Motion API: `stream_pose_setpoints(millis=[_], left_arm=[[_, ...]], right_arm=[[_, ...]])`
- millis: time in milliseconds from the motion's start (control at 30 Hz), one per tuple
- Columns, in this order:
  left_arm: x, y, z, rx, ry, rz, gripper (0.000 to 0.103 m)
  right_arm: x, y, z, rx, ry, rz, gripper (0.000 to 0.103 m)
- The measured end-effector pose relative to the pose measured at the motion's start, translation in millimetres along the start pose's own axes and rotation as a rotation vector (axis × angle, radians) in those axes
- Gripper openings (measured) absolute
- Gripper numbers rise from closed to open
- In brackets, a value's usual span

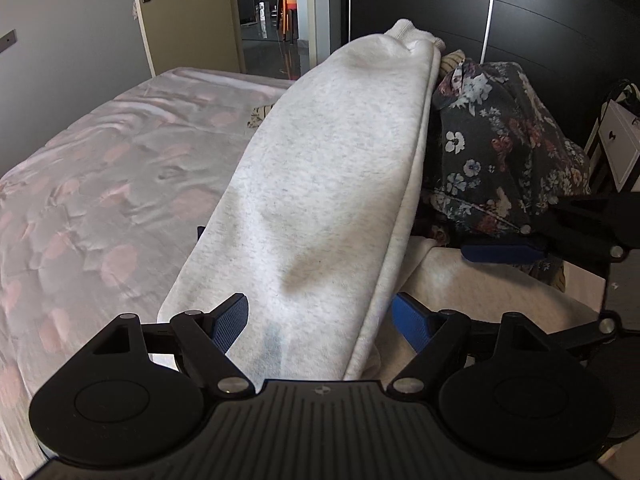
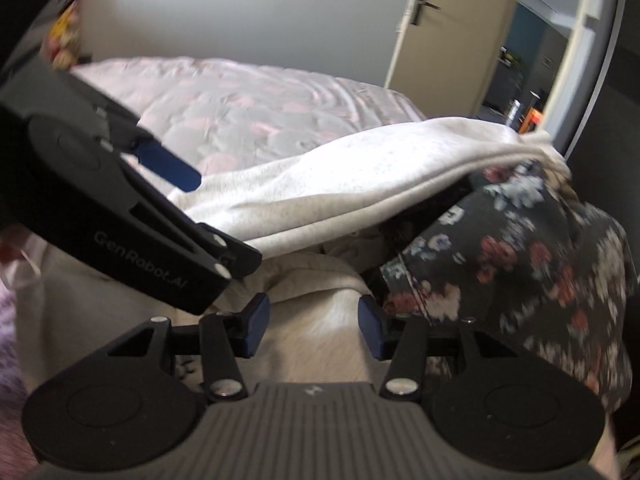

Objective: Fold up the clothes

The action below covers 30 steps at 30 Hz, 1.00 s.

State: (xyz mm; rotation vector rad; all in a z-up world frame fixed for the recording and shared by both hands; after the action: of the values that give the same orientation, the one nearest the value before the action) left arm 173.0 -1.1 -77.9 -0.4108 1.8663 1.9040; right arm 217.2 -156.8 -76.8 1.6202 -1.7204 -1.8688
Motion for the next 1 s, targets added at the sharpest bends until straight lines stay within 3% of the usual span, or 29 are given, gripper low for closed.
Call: stream_pose_setpoints(millis=[100,300,400,467,533,567,600,700,800,1000], left_arm=[[-3,-4,-6,0.007,-0.044,0.000,0.079],[-8,-18,-8,0.001,-0.056,0.032,0.078],[-9,-22,4,0.022,0.002,0.050,0.062],[-9,-20,15,0.067,0.054,0.049,0.046],[-8,-15,25,0.110,0.107,0.039,0.031],[-8,-12,31,0.124,0.134,0.028,0.024],[-7,-7,37,0.133,0.162,0.014,0.022],[-5,13,58,0.092,0.242,-0.042,0.009],[-3,35,82,0.027,0.315,-0.095,0.005],[8,86,124,-0.025,0.441,-0.208,0.003]], right_arm=[[-4,-11,3,0.047,0.102,0.014,0.061],[-9,-26,8,0.055,0.244,0.014,0.058],[-13,-29,8,0.059,0.263,-0.005,0.051],[-18,-31,9,0.060,0.276,-0.015,0.048],[-23,-37,9,0.068,0.289,-0.003,0.036],[-26,-39,9,0.075,0.289,0.003,0.035],[-27,-40,8,0.083,0.283,0.010,0.030],[-31,-34,2,0.072,0.223,0.007,0.021],[-35,-19,-8,0.051,0.125,-0.029,0.017],[-51,20,-1,0.149,0.127,-0.170,0.014]])
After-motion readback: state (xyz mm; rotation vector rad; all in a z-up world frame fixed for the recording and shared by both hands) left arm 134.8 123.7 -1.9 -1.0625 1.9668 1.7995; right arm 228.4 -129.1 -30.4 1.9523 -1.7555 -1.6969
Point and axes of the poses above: each gripper's, at about its wrist camera, not at the fingertips, and y roughly against the way its jaws point, z to its left, x to its underside, the point moved 2 cm from there along -y, roughly the way its jaws point, and after that the axes turned 10 degrees about z, right-handed, at the moved point
